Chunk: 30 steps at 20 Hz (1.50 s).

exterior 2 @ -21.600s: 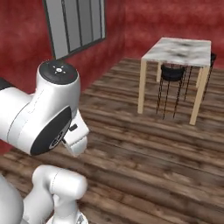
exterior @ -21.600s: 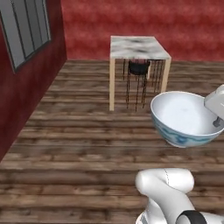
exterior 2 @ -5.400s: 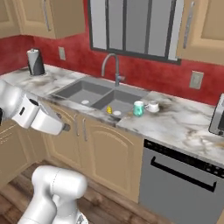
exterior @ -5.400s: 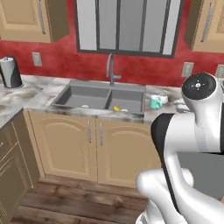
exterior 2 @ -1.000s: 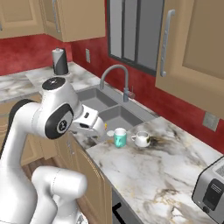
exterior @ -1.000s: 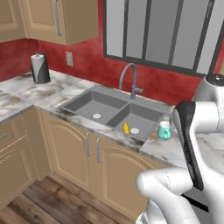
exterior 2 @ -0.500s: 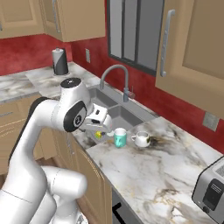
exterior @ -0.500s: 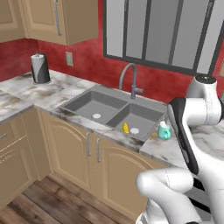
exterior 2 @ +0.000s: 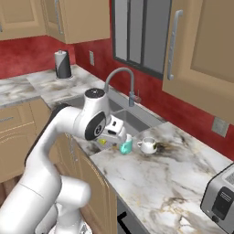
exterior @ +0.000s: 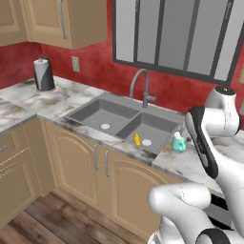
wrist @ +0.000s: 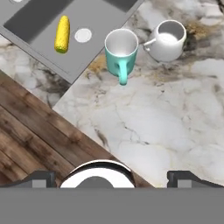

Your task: Clear the mugs and bowl far away from the sink.

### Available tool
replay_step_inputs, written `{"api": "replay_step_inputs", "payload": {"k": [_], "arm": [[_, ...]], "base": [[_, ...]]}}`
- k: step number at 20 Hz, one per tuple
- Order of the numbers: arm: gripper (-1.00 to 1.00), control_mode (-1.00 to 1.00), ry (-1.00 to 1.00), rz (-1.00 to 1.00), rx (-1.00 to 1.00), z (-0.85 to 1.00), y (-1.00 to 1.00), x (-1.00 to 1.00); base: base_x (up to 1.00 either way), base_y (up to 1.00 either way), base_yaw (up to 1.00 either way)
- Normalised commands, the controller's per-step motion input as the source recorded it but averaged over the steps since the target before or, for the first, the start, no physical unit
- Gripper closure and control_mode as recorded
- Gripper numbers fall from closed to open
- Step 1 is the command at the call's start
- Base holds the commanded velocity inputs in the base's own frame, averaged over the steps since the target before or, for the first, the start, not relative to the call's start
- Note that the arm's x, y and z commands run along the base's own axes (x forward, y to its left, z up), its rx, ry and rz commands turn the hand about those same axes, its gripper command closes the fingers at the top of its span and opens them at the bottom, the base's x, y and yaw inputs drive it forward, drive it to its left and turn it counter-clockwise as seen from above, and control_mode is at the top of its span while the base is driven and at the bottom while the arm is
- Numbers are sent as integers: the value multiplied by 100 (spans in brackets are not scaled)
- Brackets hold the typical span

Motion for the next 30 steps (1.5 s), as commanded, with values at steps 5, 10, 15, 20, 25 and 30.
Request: {"api": "replay_step_inputs", "payload": {"k": [5,10,15,20,25,30], "arm": [[-100,-100,7,0,3,-36,-8,32],[-100,-100,10,0,0,-27,0,35],[-100,-100,10,0,0,-26,0,34],[-100,-100,10,0,0,-24,-11,30],[-100,-100,7,0,0,-16,-21,17],[-100,-100,3,0,0,-14,-14,15]], "base": [[0,0,0],[0,0,0],[0,0,0],[0,0,0],[0,0,0],[0,0,0]]}}
